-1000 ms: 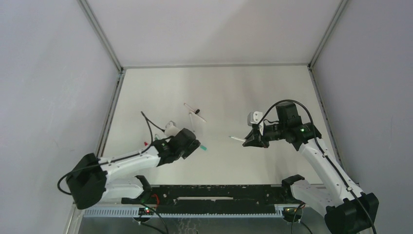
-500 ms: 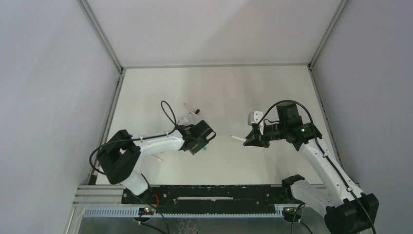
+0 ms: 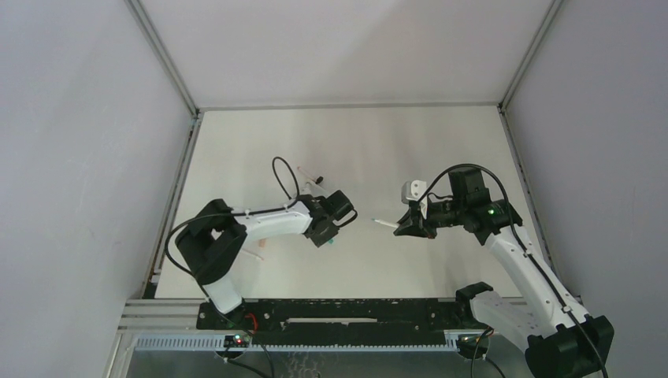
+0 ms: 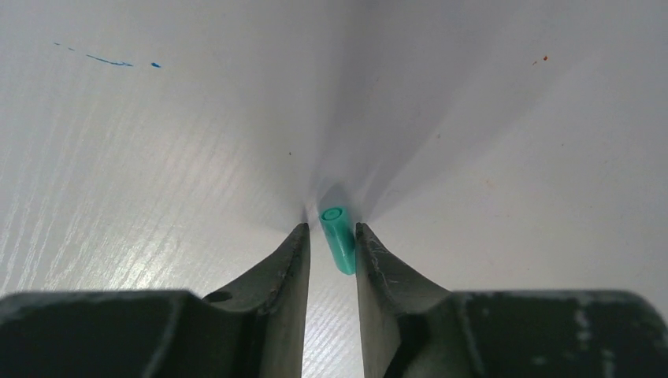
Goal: Insert the pens into the pen caps
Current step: Insert the pen cap onto the pen.
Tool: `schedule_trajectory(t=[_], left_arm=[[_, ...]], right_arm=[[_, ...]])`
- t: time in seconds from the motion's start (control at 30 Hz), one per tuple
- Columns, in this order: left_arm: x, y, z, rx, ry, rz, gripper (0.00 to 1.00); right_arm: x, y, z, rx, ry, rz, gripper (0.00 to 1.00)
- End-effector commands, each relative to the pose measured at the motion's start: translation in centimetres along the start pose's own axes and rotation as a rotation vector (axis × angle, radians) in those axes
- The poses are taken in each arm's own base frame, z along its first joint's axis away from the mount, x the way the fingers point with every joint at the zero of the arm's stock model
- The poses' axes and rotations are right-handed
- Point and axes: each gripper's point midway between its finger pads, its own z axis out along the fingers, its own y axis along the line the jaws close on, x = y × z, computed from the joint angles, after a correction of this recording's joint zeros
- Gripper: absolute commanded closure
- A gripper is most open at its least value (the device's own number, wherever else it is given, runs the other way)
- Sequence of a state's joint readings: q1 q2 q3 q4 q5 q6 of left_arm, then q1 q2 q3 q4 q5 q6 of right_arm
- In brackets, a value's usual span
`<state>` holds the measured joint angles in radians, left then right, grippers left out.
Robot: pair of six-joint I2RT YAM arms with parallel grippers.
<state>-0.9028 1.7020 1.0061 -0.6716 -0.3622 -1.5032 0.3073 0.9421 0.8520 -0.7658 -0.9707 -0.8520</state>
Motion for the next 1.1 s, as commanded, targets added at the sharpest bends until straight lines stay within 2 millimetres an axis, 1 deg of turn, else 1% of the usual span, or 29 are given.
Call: schedule_trajectory(t=[0.0, 0.1, 0.17, 0.27, 0.33, 0.37, 0.4, 0.5, 0.57, 0.63, 0.8, 0.93, 1.0, 1.07], left_arm=[[0.1, 0.3, 0.3, -0.051, 0.006, 0.046, 0.71], [0.6, 0.9, 0.7, -0.071, 0.024, 0.072, 0.79], [1.0, 1.6, 1.0, -0.089, 0.036, 0.100, 0.84], [1.3, 3.2, 1.3, -0.113, 0.049, 0.179, 0.87], [1.2, 4.5, 1.4, -0.133, 0.047, 0.257, 0.89], [1.1, 5.4, 1.5, -0.151, 0.045, 0.300, 0.89], [0.9, 6.7, 1.5, -0.180, 0.043, 0.356, 0.90], [0.6, 9.2, 1.6, -0.227, 0.044, 0.472, 0.90], [0.8, 10.4, 1.8, -0.236, 0.061, 0.532, 0.90], [1.0, 10.9, 2.0, -0.236, 0.076, 0.574, 0.89], [1.2, 11.0, 2.6, -0.246, 0.095, 0.647, 0.84], [1.6, 11.6, 3.3, -0.282, 0.127, 0.683, 0.74], [2.0, 11.9, 3.6, -0.293, 0.155, 0.694, 0.73], [2.5, 12.1, 3.9, -0.290, 0.177, 0.703, 0.75]], right_arm=[[-1.5, -0.3, -0.6, 0.019, -0.030, -0.052, 1.00], [-1.6, -0.2, -0.7, 0.018, -0.033, -0.053, 1.00], [-1.6, -0.2, -0.7, 0.017, -0.037, -0.056, 1.00], [-1.7, -0.1, -0.8, 0.013, -0.040, -0.058, 1.00], [-1.7, 0.0, -0.8, 0.009, -0.042, -0.057, 1.00], [-1.7, 0.0, -0.8, 0.009, -0.044, -0.059, 1.00], [-1.8, 0.1, -0.8, 0.007, -0.046, -0.060, 1.00], [-1.8, 0.2, -0.9, 0.006, -0.049, -0.063, 1.00], [-1.9, 0.2, -0.9, 0.005, -0.051, -0.065, 1.00], [-1.9, 0.3, -0.8, 0.000, -0.052, -0.063, 1.00], [-1.9, 0.4, -0.9, -0.001, -0.056, -0.066, 1.00], [-2.0, 0.4, -0.9, -0.005, -0.059, -0.069, 1.00], [-2.0, 0.5, -0.9, -0.006, -0.060, -0.071, 1.00], [-2.0, 0.6, -1.0, -0.006, -0.062, -0.074, 1.00]])
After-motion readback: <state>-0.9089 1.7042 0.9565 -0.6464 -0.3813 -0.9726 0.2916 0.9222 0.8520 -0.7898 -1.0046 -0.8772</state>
